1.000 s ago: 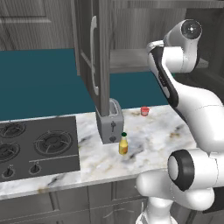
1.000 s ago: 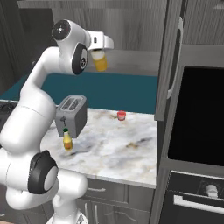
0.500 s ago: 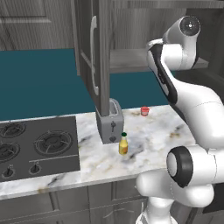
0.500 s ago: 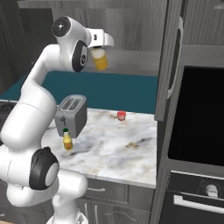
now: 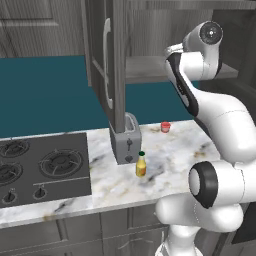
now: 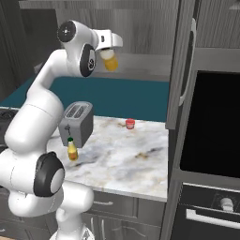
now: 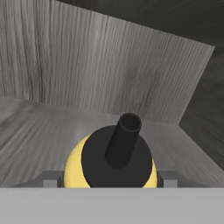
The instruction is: Pick the mustard and mustard from the counter and place them in the cabinet.
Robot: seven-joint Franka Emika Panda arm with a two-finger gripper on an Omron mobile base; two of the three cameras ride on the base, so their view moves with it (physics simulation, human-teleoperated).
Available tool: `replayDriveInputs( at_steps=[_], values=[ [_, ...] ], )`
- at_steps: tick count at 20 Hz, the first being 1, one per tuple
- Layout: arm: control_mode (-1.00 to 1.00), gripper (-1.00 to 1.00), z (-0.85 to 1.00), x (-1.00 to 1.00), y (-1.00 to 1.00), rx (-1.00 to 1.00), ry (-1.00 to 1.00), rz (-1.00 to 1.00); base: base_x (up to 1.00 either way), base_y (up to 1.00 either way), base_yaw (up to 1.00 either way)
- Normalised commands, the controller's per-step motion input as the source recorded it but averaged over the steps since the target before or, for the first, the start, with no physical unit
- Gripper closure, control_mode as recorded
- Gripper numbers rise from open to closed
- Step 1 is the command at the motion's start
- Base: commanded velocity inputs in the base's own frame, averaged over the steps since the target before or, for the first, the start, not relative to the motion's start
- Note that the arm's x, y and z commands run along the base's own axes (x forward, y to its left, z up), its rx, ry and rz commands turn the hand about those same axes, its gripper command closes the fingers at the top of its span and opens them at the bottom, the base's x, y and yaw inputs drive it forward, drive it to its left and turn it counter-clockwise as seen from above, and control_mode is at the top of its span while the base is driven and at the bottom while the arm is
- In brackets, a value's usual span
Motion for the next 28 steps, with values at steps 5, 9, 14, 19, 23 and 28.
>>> replayDriveInputs(
  at_steps=[5, 9, 14, 19, 23, 28],
  values=[
    [-1.00, 1.00, -0.11, 0.19, 0.00, -0.03, -0.07, 0.00, 0.00, 0.00, 0.00],
    [-1.00, 1.00, -0.13, 0.17, 0.00, -0.01, -0.05, 0.00, 0.00, 0.00, 0.00],
    [-1.00, 1.00, -0.05, 0.12, 0.00, 0.00, -0.02, 0.00, 0.00, 0.00, 0.00],
    [-1.00, 1.00, 0.00, 0.08, 0.00, 0.00, 0.00, 0.02, 0.00, 0.00, 0.00],
    [-1.00, 1.00, 0.00, 0.07, 0.00, 0.05, 0.01, 0.04, 0.00, 0.00, 0.00],
    [-1.00, 1.00, 0.00, 0.03, 0.00, 0.07, 0.04, 0.04, 0.00, 0.00, 0.00]
  ],
)
